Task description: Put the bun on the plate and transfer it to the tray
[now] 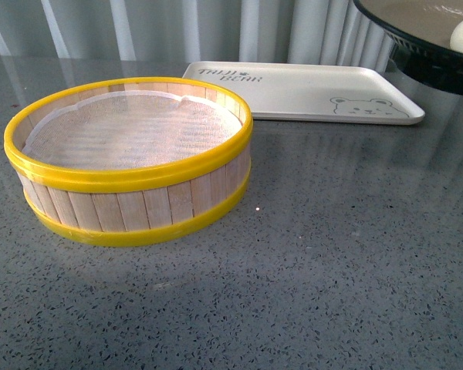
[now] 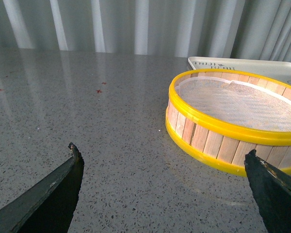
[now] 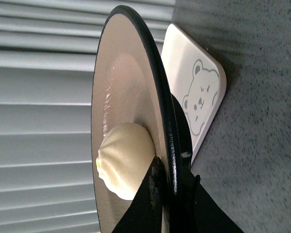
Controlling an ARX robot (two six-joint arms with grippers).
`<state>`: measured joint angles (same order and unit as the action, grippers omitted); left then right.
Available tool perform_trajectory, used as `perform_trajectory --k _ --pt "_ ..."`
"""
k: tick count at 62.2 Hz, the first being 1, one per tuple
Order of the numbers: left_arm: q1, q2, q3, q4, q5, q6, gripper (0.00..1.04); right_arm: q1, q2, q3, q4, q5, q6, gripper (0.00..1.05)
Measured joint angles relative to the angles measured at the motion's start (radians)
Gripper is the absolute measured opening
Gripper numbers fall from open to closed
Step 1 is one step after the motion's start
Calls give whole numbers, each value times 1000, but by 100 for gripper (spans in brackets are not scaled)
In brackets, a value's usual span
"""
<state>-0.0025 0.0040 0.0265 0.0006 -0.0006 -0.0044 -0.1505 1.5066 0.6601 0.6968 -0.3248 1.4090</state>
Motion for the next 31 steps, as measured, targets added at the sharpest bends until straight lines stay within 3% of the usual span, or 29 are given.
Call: perform_trajectory --k 14,31 --pt "0 0 0 0 0 0 98 46 203 298 -176 88 -12 3" --pt "0 0 0 0 0 0 98 117 365 599 -381 81 -87 3"
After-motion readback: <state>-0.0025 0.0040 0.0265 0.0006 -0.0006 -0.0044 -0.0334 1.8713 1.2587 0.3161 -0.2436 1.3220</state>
